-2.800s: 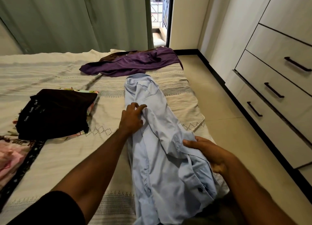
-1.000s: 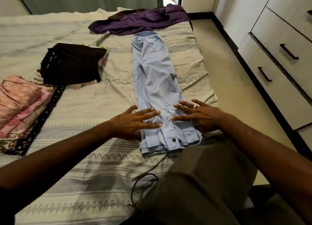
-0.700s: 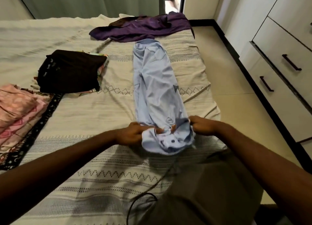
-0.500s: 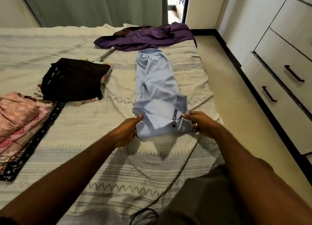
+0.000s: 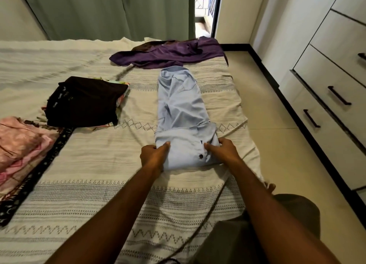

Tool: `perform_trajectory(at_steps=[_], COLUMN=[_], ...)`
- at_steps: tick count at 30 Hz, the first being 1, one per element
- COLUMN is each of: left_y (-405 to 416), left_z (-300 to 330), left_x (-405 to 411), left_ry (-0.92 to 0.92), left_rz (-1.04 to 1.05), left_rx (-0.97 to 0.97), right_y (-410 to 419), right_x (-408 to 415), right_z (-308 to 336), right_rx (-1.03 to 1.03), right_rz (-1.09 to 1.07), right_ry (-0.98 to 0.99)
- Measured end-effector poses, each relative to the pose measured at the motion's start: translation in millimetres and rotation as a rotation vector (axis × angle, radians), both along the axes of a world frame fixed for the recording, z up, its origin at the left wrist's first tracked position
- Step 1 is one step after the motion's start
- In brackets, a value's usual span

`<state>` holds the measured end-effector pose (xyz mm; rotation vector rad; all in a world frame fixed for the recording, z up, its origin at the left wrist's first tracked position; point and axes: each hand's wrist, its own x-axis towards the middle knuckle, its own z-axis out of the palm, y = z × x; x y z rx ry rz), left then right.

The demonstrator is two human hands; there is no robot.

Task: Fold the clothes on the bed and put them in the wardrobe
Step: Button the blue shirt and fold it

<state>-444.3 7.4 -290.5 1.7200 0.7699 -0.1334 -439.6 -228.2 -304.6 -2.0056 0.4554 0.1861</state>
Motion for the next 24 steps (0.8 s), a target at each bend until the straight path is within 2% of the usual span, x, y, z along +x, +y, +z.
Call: perform_trajectory(at_steps=[3,6,12,14,15,17,19,21,24], left_y=[-4,-6,-4,-6,-7,-10,-16,-27,-47], left_z=[0,-1,3,6,8,12,14,16,14], left_x=[6,4,9,10,12,22,40,56,74], left_ry=[-0.049,-0.097,-0.039,-0.082,-0.174,-0.427,-0.569,-0.549,-0.481], left_rz=[0.004,-0.001,0.002,0.002,-0.022,-0.177,-0.425,-0.655,-0.789], left_rx=[0.032,0.094,0.069,0.238,0.376,0.614,0.641,0.648,0.763], right_y=[4,6,1,5,8,9,5,1,1], right_x=[7,12,20,16,14,15,25,40,60], right_z=[5,10,18,22,23,23,23,25,32], right_rx=[-0.042,-0.139,-0.249,-0.316,-0.345,-0.361,-0.356,-0.412,-0.621], right_rz=[-0.069,-0.048,-0.085,-0.1,-0.134,-0.184,-0.116,0.063,0.349], right_ry=[0.047,0.032,0.172,0.136,0.062,-0.185,-0.386,-0.413,-0.294])
